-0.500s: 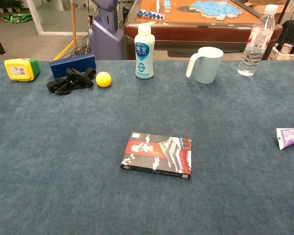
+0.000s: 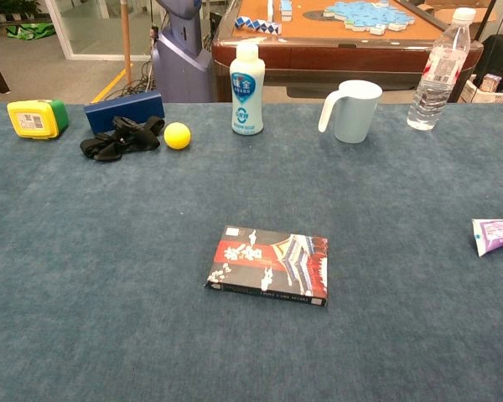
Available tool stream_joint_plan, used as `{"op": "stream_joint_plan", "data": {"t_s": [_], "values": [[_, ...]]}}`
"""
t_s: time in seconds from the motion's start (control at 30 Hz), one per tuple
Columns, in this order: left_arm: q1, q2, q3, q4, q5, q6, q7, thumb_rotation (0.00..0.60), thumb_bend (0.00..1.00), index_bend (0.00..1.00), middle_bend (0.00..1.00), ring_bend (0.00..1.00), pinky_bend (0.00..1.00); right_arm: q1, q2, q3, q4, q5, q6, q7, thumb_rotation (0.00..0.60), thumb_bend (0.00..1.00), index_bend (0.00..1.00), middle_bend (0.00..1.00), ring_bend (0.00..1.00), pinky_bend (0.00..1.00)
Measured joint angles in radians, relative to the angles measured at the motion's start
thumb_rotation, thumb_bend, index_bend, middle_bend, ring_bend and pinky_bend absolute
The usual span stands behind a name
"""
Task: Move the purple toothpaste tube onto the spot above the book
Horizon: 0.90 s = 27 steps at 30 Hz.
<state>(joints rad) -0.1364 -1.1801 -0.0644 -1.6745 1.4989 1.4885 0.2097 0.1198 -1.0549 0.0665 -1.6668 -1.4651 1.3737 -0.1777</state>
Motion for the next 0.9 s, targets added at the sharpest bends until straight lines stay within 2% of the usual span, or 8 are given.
{"op": "stream_joint_plan", "data": {"t_s": [0.17,0.37,0.5,0.9], "values": [[0.004,0.002,0.005,-0.004,-0.001,0.001,0.001,0.6,0.22,0.0,0.09,0.1,0.09,0.059,0.017,0.008,-0.005,0.026,-0.107,-0.06,0.6,0.12,0.19,0.26,0.19,0.23],[0.016,0.006,0.01,-0.008,-0.003,0.012,-0.002,0.6,0.22,0.0,0.08,0.1,0.09,0.16,0.001,0.03,0.022,0.11,-0.248,-0.166,0.6,0.06,0.19,0.24,0.16,0.23],[0.025,0.007,0.015,-0.008,-0.003,0.02,-0.008,0.6,0.22,0.0,0.08,0.1,0.09,0.214,-0.039,0.046,0.08,0.168,-0.313,-0.203,0.6,0.01,0.13,0.2,0.13,0.23],[0.045,0.01,0.024,-0.001,-0.004,0.034,-0.028,0.6,0.22,0.0,0.08,0.1,0.09,0.302,-0.159,0.044,0.233,0.297,-0.419,-0.335,0.6,0.0,0.02,0.12,0.08,0.2]]}}
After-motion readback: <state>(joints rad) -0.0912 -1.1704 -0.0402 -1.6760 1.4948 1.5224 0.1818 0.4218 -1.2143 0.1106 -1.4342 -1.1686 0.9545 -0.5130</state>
